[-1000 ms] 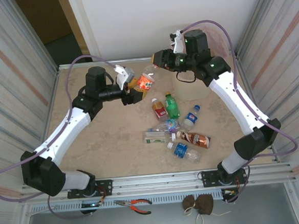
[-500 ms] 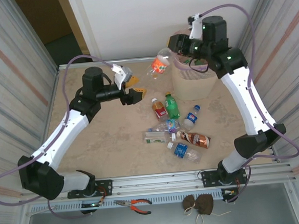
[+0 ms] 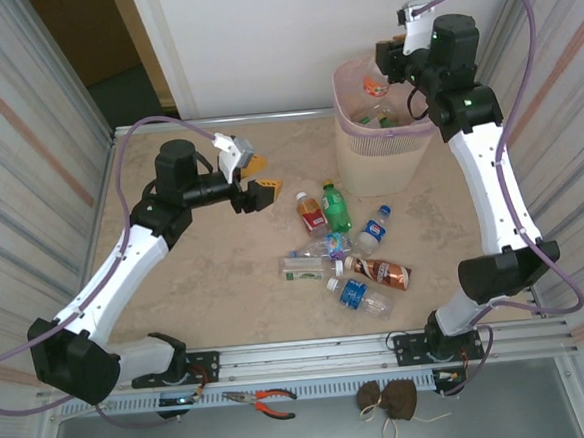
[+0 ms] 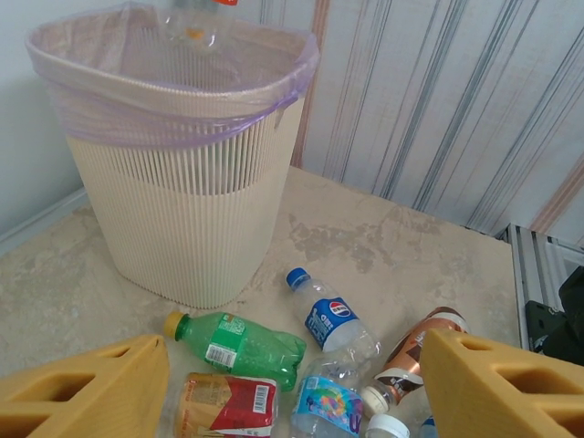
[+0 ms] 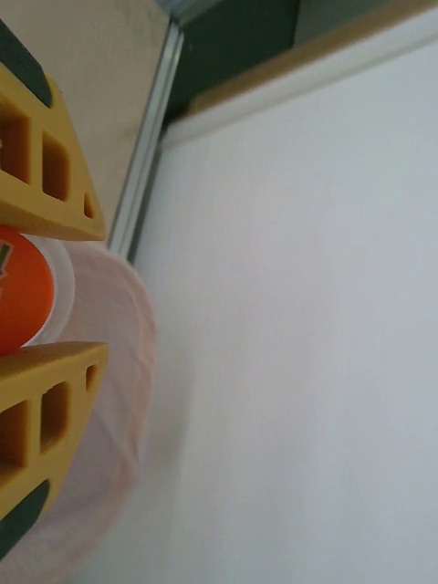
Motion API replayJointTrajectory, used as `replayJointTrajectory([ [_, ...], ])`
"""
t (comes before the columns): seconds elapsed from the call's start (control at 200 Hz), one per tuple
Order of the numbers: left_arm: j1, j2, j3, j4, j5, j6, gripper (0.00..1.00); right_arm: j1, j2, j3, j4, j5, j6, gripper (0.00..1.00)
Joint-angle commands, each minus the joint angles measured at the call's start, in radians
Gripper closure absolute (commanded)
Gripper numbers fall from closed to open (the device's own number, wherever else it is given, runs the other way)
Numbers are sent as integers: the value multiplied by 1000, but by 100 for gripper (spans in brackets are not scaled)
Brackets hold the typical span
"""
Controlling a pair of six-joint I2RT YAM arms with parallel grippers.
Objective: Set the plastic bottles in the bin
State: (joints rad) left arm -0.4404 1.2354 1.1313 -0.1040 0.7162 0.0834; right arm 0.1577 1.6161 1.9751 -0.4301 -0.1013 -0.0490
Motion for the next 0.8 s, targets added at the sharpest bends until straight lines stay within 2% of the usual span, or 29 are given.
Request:
replayJointTrajectory([
  [0.0, 3, -34, -7, -1, -3, -13, 27, -51, 26, -55, 172, -30, -174, 80],
  [0.165, 4, -23, -6, -5, -2, -13, 27, -78, 74, -154, 292, -74, -368, 81],
  [0.481, 3, -7, -22, 5, 5, -26, 27, -73, 202, -197, 274, -54, -678, 79],
  [0.646, 3, 2, -24, 11, 8, -37, 27, -74, 255, -216, 228, -3, -758, 77],
  [0.797, 3, 5, -24, 13, 9, -38, 27, -83, 280, -261, 187, -10, -772, 75],
])
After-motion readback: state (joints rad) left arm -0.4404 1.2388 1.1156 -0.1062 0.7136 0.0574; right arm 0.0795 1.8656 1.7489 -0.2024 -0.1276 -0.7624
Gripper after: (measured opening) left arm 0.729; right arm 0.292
